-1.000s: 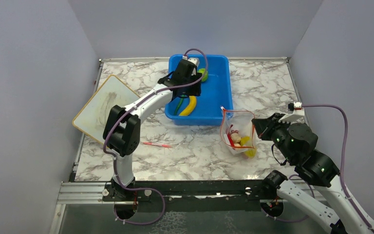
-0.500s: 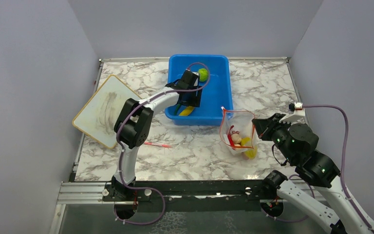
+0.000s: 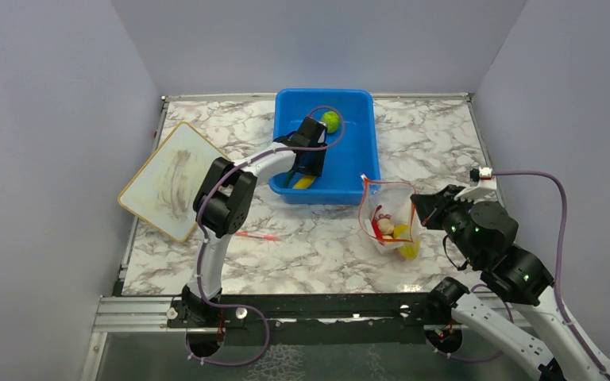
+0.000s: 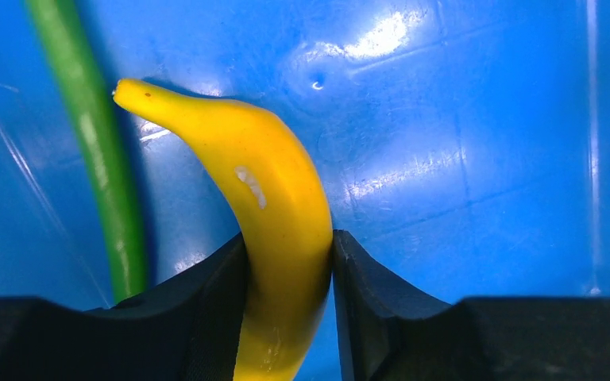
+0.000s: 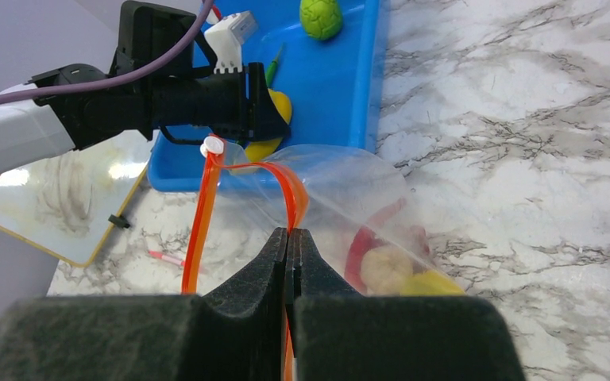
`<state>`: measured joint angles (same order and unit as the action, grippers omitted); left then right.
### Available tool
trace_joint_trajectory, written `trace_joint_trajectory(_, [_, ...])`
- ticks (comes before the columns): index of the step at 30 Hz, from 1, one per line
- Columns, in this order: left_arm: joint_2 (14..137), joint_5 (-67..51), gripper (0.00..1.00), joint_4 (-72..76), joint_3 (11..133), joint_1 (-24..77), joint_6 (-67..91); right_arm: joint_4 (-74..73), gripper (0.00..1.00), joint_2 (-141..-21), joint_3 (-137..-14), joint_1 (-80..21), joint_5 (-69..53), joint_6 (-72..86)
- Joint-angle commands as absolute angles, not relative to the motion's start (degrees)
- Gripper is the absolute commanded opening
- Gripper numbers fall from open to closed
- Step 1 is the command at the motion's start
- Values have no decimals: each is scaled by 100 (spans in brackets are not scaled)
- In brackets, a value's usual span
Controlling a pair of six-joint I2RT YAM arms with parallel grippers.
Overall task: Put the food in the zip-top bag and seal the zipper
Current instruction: Pick up the fake fruit from the bin.
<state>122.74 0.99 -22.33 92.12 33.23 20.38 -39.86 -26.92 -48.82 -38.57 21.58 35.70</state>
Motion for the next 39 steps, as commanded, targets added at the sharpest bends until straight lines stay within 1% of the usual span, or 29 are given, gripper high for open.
trace_joint_trajectory(1, [12331,198,37,-2281,9316,3340,1953,-3762,1,-2620,-4847,-3885,2158,3612])
trace_joint_trajectory(5, [12188,200,25,-2293,9317,3340,1884,-3721,1,-2628,-4805,-3884,2144,3614])
trace_joint_trajectory(8, [12066,210,19,-2286,9307,3340,1857,-3687,1,-2637,-4767,-3885,2127,3628])
trace_joint_trajectory(10, [11983,207,17,-2285,9308,3340,1855,-3684,1,-2660,-4768,-3885,2108,3630])
trace_joint_trajectory(23, [11369,277,14,-2267,9399,3340,1863,-3665,1,-2706,-4691,-3884,1960,3739])
trace_joint_trajectory(31, [10805,202,14,-2060,9157,3340,1898,-3557,1,-2787,-4582,-3885,1788,3788])
trace_joint_trajectory(39, [10027,-360,14,-1567,8816,3340,1952,-3429,1,-2901,-4512,-3885,1636,3862])
